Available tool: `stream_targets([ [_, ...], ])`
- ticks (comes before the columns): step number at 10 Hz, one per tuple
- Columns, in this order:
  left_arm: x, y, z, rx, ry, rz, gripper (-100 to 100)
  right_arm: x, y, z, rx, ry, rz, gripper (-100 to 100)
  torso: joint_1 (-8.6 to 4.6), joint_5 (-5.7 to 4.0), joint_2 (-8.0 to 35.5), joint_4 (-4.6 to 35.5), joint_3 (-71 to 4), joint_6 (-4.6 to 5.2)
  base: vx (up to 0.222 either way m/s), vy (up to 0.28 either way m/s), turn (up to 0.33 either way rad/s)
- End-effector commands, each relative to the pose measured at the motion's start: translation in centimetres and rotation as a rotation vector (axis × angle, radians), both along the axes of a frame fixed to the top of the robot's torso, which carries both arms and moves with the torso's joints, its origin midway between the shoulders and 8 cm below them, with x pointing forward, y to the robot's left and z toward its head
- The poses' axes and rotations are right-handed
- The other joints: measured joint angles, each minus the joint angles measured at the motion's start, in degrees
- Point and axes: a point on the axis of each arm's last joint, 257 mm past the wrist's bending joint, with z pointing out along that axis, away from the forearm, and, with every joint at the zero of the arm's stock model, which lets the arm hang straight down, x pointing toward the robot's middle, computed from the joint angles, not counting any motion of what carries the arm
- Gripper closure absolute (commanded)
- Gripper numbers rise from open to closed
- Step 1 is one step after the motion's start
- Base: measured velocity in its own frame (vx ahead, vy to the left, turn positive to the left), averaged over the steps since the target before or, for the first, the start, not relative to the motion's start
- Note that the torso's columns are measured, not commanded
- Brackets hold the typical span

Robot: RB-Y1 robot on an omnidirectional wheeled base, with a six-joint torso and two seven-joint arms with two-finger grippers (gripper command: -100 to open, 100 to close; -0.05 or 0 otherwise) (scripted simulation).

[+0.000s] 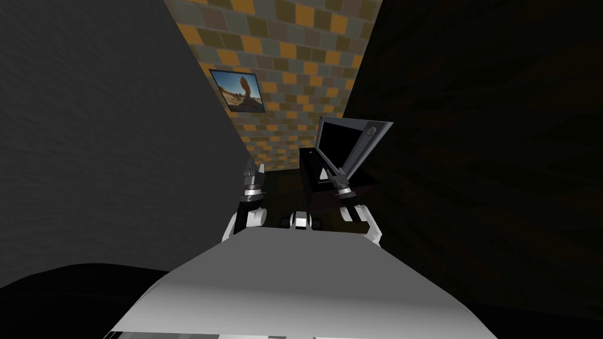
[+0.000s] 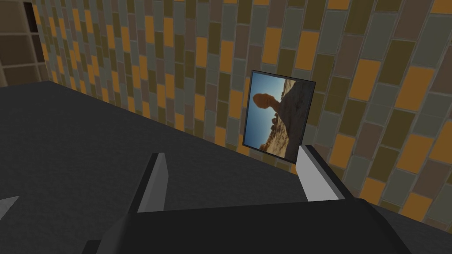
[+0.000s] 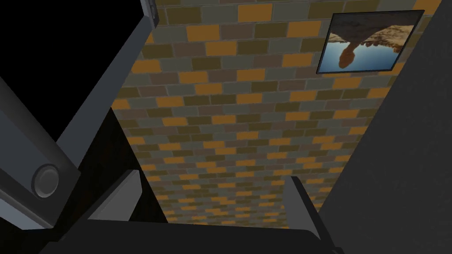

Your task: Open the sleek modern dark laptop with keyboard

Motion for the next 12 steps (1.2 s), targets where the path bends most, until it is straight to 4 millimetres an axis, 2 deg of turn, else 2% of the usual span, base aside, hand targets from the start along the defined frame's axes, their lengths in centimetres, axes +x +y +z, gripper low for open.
stream_targets([
  [1,0.0,0.0,0.0,0.0,0.0,0.0,0,1.3,-0.2,-2.4,-0.177,0.016,-0.044,-100,0.04,0.02,0.0,0.0,0.0,-0.01,0.062,0.094,-0.065],
  [2,0.0,0.0,0.0,0.0,0.0,0.0,0,1.3,-0.2,-2.4,-0.193,0.014,-0.048,-100,0.09,0.03,0.0,0.0,0.0,0.0,0.049,0.074,-0.027],
  [8,0.0,0.0,0.0,0.0,0.0,0.0,0,3.9,-1.8,-7.6,-0.62,0.036,-0.132,-100,0.01,0.01,0.0,0.0,0.0,0.0,0.067,0.077,-0.05],
  [12,0.0,0.0,0.0,0.0,0.0,0.0,0,5.1,-3.5,-10.1,-0.863,0.038,-0.168,-100,-0.04,-0.01,0.1,0.0,0.0,0.0,0.051,0.079,-0.044],
])
